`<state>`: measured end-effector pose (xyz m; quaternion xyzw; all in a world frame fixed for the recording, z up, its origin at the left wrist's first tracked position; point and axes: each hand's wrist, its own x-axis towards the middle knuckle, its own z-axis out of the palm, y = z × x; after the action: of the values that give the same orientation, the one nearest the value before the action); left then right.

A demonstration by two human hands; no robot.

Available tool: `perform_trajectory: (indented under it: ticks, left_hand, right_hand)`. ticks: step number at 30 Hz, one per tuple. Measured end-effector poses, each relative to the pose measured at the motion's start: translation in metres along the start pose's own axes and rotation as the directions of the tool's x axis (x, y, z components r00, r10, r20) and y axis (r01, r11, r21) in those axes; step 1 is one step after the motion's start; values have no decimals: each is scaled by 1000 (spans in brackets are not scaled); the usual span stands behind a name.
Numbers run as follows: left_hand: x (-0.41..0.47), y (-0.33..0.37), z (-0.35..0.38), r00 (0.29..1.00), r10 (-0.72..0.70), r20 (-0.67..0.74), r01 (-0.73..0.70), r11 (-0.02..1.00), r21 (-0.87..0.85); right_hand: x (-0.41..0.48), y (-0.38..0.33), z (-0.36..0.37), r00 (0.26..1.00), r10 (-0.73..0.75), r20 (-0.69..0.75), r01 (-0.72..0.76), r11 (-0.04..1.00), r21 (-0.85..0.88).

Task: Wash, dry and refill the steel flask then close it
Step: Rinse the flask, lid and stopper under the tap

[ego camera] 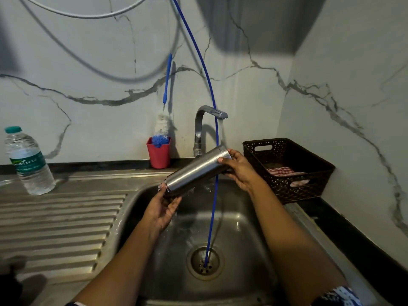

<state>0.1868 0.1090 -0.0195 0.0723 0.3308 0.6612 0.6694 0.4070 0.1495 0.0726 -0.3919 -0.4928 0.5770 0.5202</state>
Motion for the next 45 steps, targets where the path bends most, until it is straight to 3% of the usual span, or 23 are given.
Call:
perform_trajectory:
  ticks: [2,5,7,11,16,20,24,27,33,35,38,40,45]
  left_hand:
    - [-4,2,2,1000,8,22,-7,1000,-30]
    - [-7,3,6,999,29,17,-29,999,37]
    - [-11,-1,9,999,35,-14,-33,988,154]
    - [-24,-18,28,997,58,44,-68,947,315]
    - [-42,-52,61,979,-5,205,-114,816,567]
    - [-49,-63,68,980,-83,181,-88,632,770]
    - [-45,-66,66,981,-81,175,-98,575,812]
    - [-42,-71,64,980,-68,189,-106,624,774]
    - [-44,-64,59,941,-206,270,-20,760,650]
    - [-42,-65,59,945,-199,260,-24,749,662]
    - [-38,-68,60,962,-147,228,-90,619,780]
    - [-37,-69,60,969,-122,217,-107,584,805]
    - [-39,-65,59,959,-147,241,-60,728,683]
  right_hand:
    - [-11,-8,-10,992,109,62,-93,971,-221]
    - [-36,-13,-27,915,388,113,-274,799,-535]
    - [-56,-6,-36,850,508,136,-351,741,-573]
    - [-82,10,-55,727,650,221,-521,732,-439]
    - [-108,26,-57,727,653,213,-505,718,-478]
    - [-111,33,-56,799,591,114,-476,736,-482]
    - [-105,44,-46,850,525,44,-426,734,-528]
    - [-103,54,-42,857,514,43,-413,733,-540]
    - [-104,59,-43,813,572,107,-481,763,-431]
    - [-99,64,-43,850,526,43,-464,784,-411]
    - [-95,70,-40,897,441,-15,-400,800,-447]
    - [-95,73,-37,911,412,0,-364,805,-469]
    - [-94,73,-39,867,493,70,-439,824,-359]
